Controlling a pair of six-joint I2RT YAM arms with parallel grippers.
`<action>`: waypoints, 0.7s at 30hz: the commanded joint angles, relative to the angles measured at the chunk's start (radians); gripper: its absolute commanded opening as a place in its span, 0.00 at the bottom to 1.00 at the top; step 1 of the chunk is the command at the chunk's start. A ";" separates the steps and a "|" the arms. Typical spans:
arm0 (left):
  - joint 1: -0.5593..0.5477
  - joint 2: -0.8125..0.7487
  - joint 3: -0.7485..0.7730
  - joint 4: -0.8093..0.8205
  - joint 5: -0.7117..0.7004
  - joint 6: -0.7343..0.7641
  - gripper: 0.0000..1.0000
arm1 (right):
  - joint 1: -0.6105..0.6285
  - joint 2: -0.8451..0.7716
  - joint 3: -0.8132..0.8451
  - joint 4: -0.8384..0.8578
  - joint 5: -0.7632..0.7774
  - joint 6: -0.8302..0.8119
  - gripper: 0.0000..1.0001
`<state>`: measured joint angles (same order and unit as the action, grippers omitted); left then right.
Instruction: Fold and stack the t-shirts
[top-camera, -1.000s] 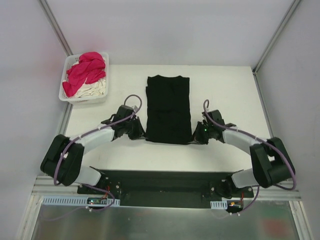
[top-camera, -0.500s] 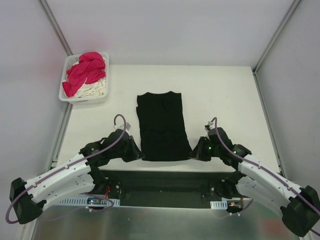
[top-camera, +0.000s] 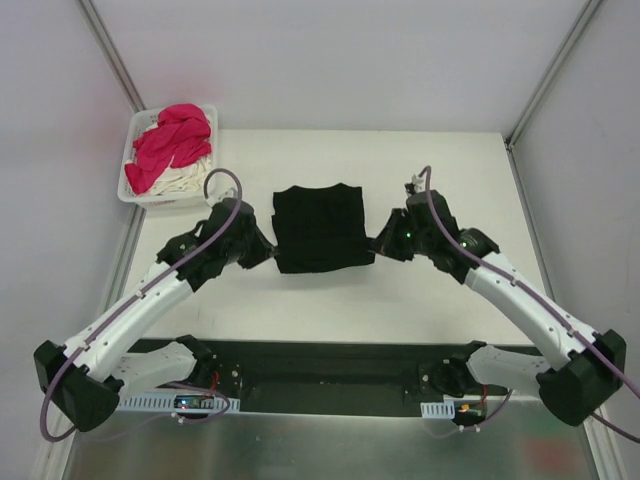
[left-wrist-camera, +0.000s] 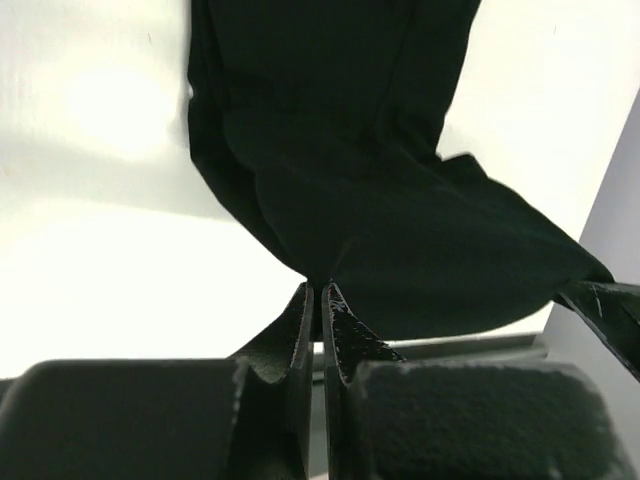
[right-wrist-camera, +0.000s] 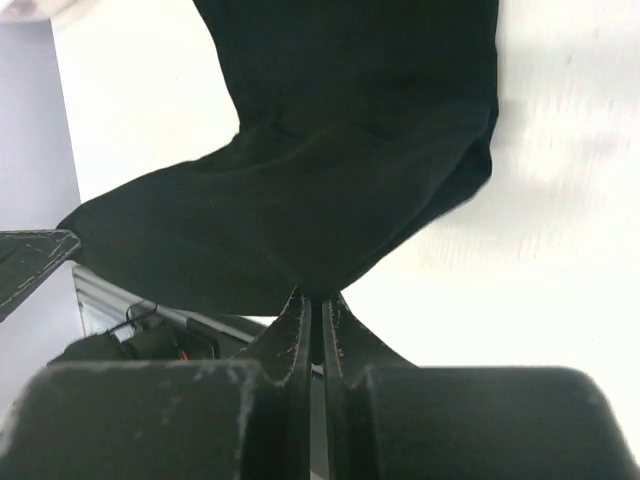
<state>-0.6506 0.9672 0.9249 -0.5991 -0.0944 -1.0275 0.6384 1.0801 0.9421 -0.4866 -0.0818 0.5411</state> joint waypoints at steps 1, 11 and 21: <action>0.090 0.114 0.158 0.011 -0.021 0.141 0.00 | -0.068 0.162 0.161 -0.004 0.031 -0.108 0.01; 0.226 0.379 0.328 0.146 0.056 0.230 0.00 | -0.193 0.475 0.448 0.069 -0.127 -0.211 0.01; 0.335 0.625 0.468 0.251 0.120 0.308 0.00 | -0.258 0.747 0.673 0.108 -0.208 -0.257 0.01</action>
<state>-0.3542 1.5169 1.3190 -0.4320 -0.0048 -0.7773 0.4080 1.7603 1.4956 -0.4202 -0.2432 0.3290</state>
